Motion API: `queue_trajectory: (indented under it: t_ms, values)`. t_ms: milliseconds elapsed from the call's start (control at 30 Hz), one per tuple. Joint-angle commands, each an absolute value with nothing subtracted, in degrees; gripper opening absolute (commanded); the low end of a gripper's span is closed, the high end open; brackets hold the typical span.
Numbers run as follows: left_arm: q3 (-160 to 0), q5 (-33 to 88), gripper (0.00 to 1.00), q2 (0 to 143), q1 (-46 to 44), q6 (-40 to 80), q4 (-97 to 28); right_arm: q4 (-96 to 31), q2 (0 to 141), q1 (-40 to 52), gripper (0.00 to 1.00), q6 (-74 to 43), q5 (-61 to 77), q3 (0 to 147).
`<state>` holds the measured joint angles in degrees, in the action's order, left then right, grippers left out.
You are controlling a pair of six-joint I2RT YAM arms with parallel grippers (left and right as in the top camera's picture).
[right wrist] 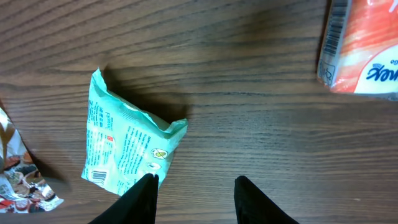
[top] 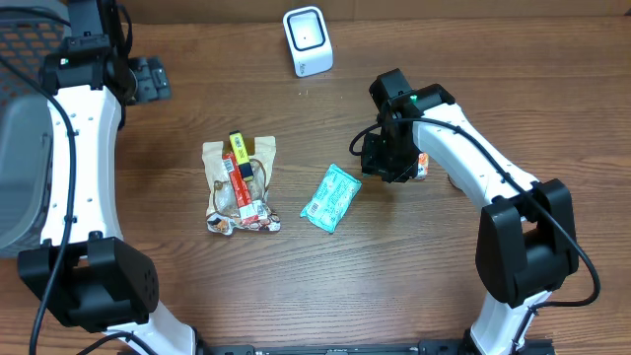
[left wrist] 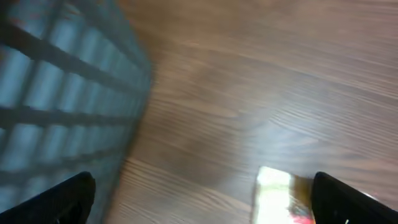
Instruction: Scan the item barcode
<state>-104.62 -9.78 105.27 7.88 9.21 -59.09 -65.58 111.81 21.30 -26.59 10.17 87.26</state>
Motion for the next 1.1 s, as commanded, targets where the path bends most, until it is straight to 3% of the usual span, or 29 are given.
queue_trajectory:
  t_ms: [0, 167, 200, 267, 300, 333, 667, 967, 1067]
  values:
    - [-105.47, 4.45, 0.99, 105.14, 7.46, 15.57, -62.02, -65.36, 111.02, 21.04, 0.41, -24.99, 9.93, 87.35]
    - [-105.47, 13.63, 1.0, 105.21, 7.46, 15.46, -66.22, -64.84, 111.02, 21.04, 0.41, -24.99, 9.93, 87.35]
    - [-105.47, 16.47, 0.9, 105.23, 7.46, 15.49, -67.31, -64.86, 111.02, 21.04, 0.41, -24.99, 9.93, 87.35]
    - [-105.08, 22.81, 0.33, 105.36, 7.05, 15.46, -69.17, -64.84, 111.02, 21.04, 0.41, -24.97, 9.93, 87.35]
    - [-104.51, 25.12, 0.13, 105.36, 6.52, 15.44, -70.24, -64.82, 111.02, 21.04, 0.42, -24.97, 9.91, 87.35]
    - [-103.94, 25.78, 0.04, 105.36, 5.82, 15.46, -71.18, -64.73, 111.02, 21.04, 0.42, -24.97, 9.91, 87.35]
    - [-88.97, 21.78, 0.07, 105.6, -11.25, 15.53, -65.45, -63.68, 111.02, 21.04, 0.48, -24.99, 9.93, 87.35]
    - [-78.83, 19.7, 0.04, 105.65, -23.31, 23.35, -56.36, -63.31, 111.04, 21.04, 0.6, -24.99, 9.93, 87.33]
    - [-76.95, 12.73, 0.04, 105.65, -26.24, 27.49, -55.42, -63.33, 111.07, 21.04, 0.61, -24.99, 9.93, 87.33]
